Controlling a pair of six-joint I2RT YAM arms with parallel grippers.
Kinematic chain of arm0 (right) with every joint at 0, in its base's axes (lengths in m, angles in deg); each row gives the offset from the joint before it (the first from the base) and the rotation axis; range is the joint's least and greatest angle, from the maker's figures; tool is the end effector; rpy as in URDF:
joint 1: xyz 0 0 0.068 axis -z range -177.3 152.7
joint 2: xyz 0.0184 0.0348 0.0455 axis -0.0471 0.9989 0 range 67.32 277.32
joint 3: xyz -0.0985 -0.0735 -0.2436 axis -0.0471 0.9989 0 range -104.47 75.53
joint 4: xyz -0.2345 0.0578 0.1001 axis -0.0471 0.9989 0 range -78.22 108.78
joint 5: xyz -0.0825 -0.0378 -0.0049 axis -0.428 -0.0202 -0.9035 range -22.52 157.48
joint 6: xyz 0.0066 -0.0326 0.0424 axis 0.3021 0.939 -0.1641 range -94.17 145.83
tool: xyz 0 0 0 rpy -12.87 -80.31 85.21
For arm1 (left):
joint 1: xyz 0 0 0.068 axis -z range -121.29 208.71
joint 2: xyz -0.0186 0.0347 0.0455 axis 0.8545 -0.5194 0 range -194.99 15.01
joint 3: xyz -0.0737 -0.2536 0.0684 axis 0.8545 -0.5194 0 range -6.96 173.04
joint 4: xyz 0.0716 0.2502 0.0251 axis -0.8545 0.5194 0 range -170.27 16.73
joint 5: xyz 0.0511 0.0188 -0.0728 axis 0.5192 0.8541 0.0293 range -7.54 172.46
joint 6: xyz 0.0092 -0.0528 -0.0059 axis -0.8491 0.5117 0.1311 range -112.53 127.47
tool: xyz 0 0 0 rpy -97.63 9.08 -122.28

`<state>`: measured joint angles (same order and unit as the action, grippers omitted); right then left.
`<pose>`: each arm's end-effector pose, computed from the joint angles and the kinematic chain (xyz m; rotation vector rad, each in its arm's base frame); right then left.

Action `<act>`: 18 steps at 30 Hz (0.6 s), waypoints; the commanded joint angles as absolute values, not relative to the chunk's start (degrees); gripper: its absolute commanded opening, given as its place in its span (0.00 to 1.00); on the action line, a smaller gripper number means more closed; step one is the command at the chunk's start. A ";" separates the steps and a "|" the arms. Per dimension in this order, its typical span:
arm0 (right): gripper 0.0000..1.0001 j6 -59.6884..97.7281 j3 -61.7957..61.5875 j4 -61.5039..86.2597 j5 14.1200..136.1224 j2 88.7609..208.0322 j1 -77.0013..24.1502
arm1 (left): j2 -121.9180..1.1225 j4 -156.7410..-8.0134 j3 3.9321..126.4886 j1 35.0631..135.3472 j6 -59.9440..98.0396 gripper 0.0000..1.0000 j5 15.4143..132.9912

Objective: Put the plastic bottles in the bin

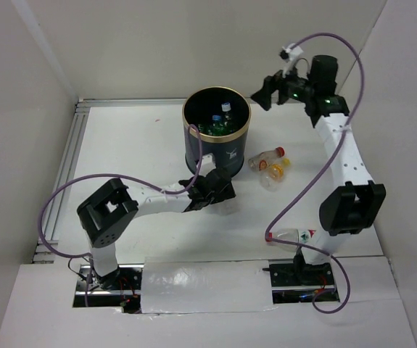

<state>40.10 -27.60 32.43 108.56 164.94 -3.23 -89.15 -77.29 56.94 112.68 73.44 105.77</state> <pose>0.3860 0.0636 0.4322 -0.7929 1.6186 0.5511 0.2397 -0.3055 0.1838 -0.4488 2.2886 -0.6297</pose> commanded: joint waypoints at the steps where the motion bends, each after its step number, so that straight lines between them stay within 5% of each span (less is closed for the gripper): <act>1: 1.00 39.10 -20.31 37.52 105.37 160.92 3.38 | -89.51 -73.95 55.80 113.90 69.88 0.23 104.71; 4: 1.00 39.11 -13.17 41.92 104.66 159.25 9.00 | -81.43 -72.01 55.09 117.49 62.25 0.07 107.42; 9: 0.65 37.18 -6.22 49.91 107.46 161.78 15.44 | -66.57 -73.85 56.40 124.10 48.09 0.00 110.06; 12: 0.68 35.24 -3.14 52.99 110.36 165.38 16.59 | -62.08 -75.78 62.02 124.10 39.48 0.00 111.19; 18: 0.91 30.76 -0.67 54.23 114.58 170.41 18.52 | -64.88 -88.80 73.10 115.32 23.73 0.00 115.77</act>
